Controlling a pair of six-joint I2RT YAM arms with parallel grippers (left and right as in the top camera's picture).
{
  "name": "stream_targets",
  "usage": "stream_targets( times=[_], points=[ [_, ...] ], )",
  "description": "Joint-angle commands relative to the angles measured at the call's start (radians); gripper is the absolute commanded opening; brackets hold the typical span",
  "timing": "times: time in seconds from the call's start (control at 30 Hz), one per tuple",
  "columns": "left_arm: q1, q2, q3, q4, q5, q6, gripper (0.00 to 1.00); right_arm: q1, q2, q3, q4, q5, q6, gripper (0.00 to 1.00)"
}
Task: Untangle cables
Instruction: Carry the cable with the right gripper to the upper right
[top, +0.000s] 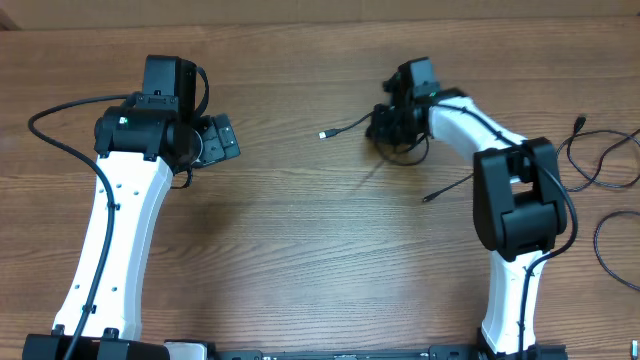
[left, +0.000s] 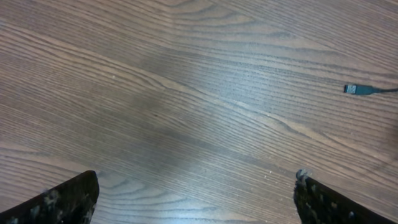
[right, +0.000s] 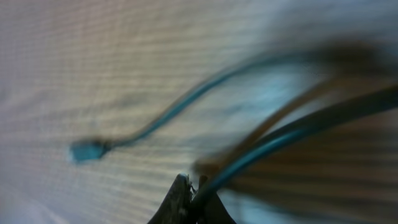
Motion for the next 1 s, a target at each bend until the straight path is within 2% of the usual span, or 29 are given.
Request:
stream_targets(
  times=[0.0, 0.13, 0.3, 0.53, 0.63, 0.77, 0.9, 0.97],
  points=[
    [0.003, 0.000, 0.010, 0.003, 0.004, 0.023, 0.99, -0.082, -0.029, 0.203, -0.118, 0.233, 0.006, 0.04],
    [0.003, 0.000, 0.010, 0.003, 0.004, 0.022, 1.00, -0.190, -0.063, 0.519, -0.209, 0.282, 0.006, 0.04],
    [0.003, 0.000, 0.010, 0.003, 0.004, 0.022, 0.99, -0.298, -0.066, 0.810, -0.205, 0.282, 0.007, 0.04],
    [0.003, 0.000, 0.010, 0.003, 0.004, 0.023, 0.99, -0.415, -0.067, 1.090, -0.004, 0.303, 0.021, 0.04],
    [0.003, 0.000, 0.010, 0.003, 0.004, 0.023, 1.00, -0.419, -0.066, 1.101, 0.017, 0.357, 0.001, 0.04],
    [0.003, 0.000, 0.010, 0.003, 0.004, 0.022, 1.00, -0.419, -0.066, 1.048, -0.082, 0.478, -0.073, 0.04],
    [0.003, 0.000, 0.010, 0.003, 0.004, 0.023, 1.00, -0.421, -0.066, 0.940, -0.109, 0.556, -0.073, 0.04],
    [0.003, 0.000, 0.010, 0.003, 0.004, 0.023, 1.00, -0.434, -0.066, 0.813, -0.097, 0.574, -0.073, 0.04]
  ],
)
